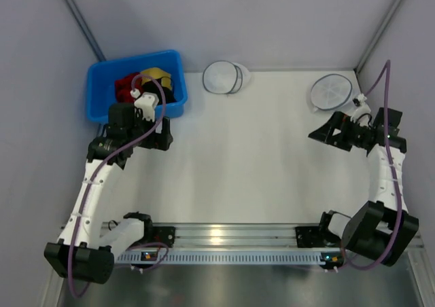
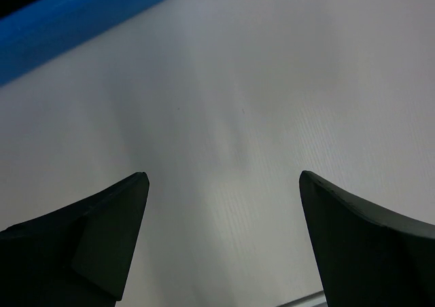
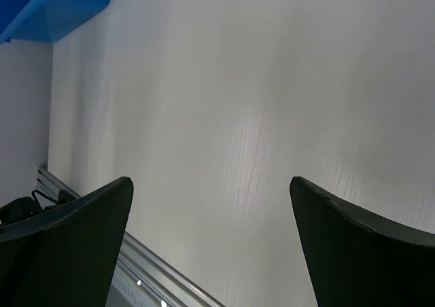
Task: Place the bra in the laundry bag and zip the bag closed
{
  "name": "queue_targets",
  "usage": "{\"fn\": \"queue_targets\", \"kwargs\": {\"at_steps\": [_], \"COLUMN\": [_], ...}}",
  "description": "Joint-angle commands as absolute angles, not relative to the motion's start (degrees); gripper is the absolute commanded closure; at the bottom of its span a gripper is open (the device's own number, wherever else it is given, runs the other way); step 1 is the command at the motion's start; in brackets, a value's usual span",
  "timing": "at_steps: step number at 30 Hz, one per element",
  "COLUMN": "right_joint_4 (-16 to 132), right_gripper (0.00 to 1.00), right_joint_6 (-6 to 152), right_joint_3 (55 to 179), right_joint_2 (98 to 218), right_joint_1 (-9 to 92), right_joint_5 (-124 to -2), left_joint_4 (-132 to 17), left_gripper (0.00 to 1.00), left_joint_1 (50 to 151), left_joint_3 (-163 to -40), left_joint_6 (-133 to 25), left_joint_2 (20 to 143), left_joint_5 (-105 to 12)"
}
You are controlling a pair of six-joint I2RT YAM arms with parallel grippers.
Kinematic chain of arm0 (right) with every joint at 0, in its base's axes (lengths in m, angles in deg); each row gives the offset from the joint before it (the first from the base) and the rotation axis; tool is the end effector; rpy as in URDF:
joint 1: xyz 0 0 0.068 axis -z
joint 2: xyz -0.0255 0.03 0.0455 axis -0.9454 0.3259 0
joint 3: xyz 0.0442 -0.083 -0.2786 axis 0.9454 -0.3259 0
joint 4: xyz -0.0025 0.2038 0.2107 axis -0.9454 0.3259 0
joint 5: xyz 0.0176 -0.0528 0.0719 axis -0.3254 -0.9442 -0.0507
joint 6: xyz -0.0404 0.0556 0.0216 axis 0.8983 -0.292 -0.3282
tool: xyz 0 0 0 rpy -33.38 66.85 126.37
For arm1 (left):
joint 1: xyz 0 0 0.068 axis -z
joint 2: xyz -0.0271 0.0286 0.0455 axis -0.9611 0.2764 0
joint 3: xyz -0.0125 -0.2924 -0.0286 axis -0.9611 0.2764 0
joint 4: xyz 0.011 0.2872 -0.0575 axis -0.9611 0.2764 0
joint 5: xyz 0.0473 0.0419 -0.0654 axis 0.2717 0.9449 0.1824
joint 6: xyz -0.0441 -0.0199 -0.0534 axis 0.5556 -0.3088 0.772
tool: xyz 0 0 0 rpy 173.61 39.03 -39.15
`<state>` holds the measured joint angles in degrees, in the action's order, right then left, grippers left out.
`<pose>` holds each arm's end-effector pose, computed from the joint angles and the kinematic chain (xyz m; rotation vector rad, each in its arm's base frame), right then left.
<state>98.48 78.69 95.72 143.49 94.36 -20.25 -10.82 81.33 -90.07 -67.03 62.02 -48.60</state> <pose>0.2547 -0.0600 0.2853 0.1320 2.2387 0.8854 0.2320 -0.0407 0.3454 0.2710 2.2630 -0.2591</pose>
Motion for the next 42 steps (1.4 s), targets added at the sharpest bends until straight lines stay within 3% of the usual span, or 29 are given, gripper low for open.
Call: {"fn": "queue_targets", "kwargs": {"at_steps": [1,6,11,19,24,35,39,40,42], "right_joint_4": [92.6,90.9,91.2,84.9,86.0,88.2,88.9,89.2,89.6], "right_gripper": [0.01,0.01,0.01,0.01,0.01,0.00,0.01,0.01,0.01], "right_joint_6": [77.9,79.3,84.0,88.1,88.8,89.4,89.2,89.2,89.0], "right_joint_3": [95.1,94.4,98.0,99.8,103.1,105.1,105.2,105.2,105.1], "right_joint_2": [140.1,137.8,138.8,138.5,141.2,147.7,148.7,148.7,148.6], "right_joint_1": [93.3,86.8,81.0,80.6,80.6,80.6,80.7,80.7,80.7], "right_joint_5": [-19.2,-30.7,-39.4,-49.0,-52.7,-48.3,-47.0,-46.6,-45.4], "left_joint_4": [-18.5,-24.3,-27.4,-37.1,-43.2,-52.3,-52.3,-52.2,-52.0], "left_gripper": [0.02,0.02,0.02,0.03,0.06,0.09,0.26,0.45,0.61], "left_joint_1": [81.3,81.9,87.0,93.8,93.9,94.4,94.3,94.4,94.4], "left_joint_3": [-96.3,-108.4,-126.6,-145.8,-152.0,-157.7,-159.3,-159.1,-158.6], "left_joint_6": [-69.5,-72.3,-71.6,-67.9,-62.0,-62.0,-61.9,-61.7,-61.7], "left_joint_2": [65.1,77.4,95.7,120.6,132.4,151.1,154.2,154.5,154.1], "left_joint_5": [-48.5,-52.5,-45.6,-38.9,-39.0,-38.9,-39.3,-39.5,-40.9]}}
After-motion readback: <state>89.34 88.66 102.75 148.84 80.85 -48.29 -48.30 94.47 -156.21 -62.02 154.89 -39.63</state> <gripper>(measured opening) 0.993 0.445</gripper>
